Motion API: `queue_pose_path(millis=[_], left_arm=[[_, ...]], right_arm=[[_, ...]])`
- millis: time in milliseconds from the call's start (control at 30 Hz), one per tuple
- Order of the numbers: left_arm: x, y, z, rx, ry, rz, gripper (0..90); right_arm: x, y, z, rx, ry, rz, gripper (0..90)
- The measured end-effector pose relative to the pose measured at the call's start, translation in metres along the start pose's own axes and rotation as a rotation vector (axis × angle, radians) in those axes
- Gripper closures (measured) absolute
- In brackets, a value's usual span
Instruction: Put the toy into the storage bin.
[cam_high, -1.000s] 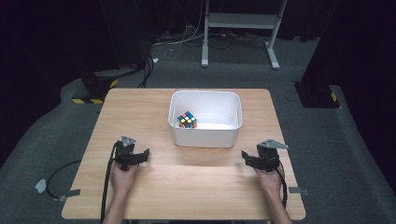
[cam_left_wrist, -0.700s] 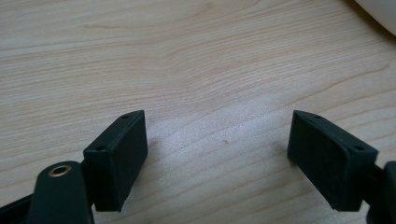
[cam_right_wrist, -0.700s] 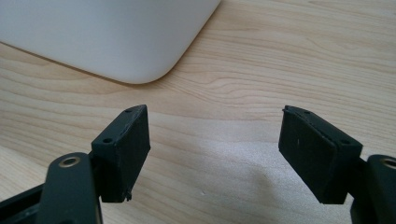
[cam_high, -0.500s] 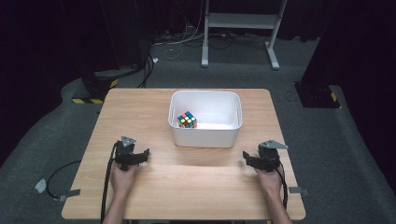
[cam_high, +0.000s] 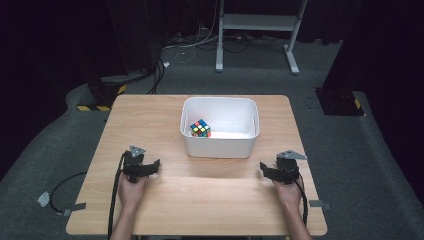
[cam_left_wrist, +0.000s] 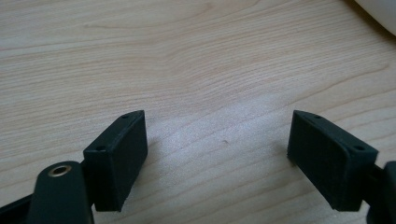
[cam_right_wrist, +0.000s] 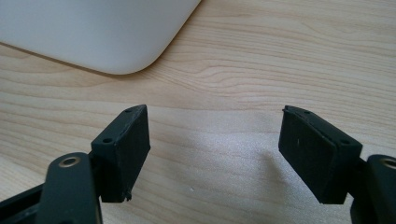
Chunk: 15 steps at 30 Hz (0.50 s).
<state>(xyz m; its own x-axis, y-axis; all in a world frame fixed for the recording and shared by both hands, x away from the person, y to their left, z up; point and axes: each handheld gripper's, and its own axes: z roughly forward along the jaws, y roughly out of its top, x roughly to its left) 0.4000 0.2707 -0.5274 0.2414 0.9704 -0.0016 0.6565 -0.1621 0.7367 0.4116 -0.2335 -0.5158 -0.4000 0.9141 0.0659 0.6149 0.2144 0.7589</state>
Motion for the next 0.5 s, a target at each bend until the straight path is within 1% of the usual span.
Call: queue_pose_path(millis=[500], left_arm=[[-0.0001,0.0000,0.0001,-0.002,0.000,-0.002,20.0]], right_arm=[[-0.0025,-0.0017,0.0042,0.016,-0.016,0.005,24.2]])
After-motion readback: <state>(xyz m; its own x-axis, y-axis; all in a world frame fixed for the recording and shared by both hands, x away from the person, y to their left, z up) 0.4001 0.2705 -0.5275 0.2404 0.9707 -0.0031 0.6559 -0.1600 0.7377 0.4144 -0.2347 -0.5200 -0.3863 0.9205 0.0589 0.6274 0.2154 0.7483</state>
